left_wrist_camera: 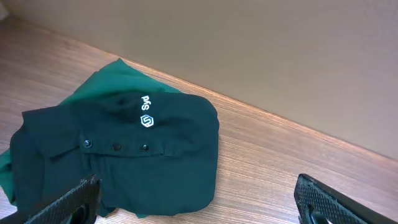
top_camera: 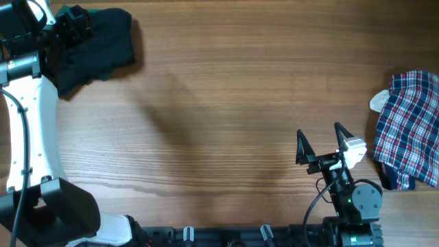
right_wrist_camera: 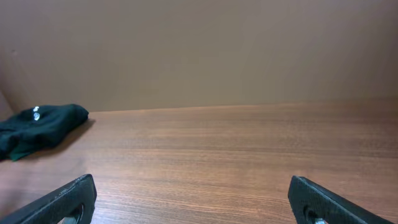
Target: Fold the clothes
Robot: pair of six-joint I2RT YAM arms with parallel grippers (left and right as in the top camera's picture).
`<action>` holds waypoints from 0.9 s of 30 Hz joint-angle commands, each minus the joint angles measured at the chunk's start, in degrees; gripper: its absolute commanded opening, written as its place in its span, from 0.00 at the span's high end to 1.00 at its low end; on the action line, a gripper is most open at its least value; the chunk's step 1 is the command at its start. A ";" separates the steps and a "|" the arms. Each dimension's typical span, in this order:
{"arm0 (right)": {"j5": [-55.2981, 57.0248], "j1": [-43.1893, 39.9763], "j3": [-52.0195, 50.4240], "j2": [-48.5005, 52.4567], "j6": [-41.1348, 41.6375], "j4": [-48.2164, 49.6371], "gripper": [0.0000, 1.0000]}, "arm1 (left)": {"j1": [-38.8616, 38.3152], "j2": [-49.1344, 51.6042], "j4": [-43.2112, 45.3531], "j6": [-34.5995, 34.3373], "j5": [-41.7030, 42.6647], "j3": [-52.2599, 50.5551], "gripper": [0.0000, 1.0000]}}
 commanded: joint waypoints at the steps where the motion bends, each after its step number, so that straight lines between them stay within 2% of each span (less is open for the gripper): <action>1: -0.92 -0.11 -0.07 -0.68 -0.98 0.20 0.00 | -0.81 -2.45 -0.98 0.13 -0.70 -0.28 0.00; 4: -0.94 -0.09 -0.07 -0.68 -1.01 0.17 0.00 | -1.51 -5.90 -4.90 0.17 -4.13 -0.31 0.00; 8: -0.94 -0.11 -0.07 -0.68 -1.01 0.17 0.00 | -4.46 -14.29 -10.71 0.59 -4.26 -2.38 0.00; 13: -0.92 -0.11 -0.07 -0.68 -1.01 0.17 0.00 | -13.22 -28.94 0.42 5.57 -3.80 -16.33 0.00; 17: -0.94 -0.09 -0.07 -0.68 -0.98 0.17 0.00 | -18.51 -39.93 7.96 6.36 -3.50 -30.84 0.00; 19: -0.92 -0.11 -0.07 -0.68 -1.01 0.17 0.00 | -19.30 -44.06 10.99 6.36 -2.23 -36.94 0.00; 20: -0.94 -0.11 -0.07 -0.68 -1.01 0.17 0.00 | -19.32 -48.39 14.05 6.36 -0.50 -43.19 0.00; 27: -0.94 -0.09 -0.07 -0.68 -1.01 0.17 0.00 | -19.32 -65.59 24.24 6.34 1.07 -64.54 0.00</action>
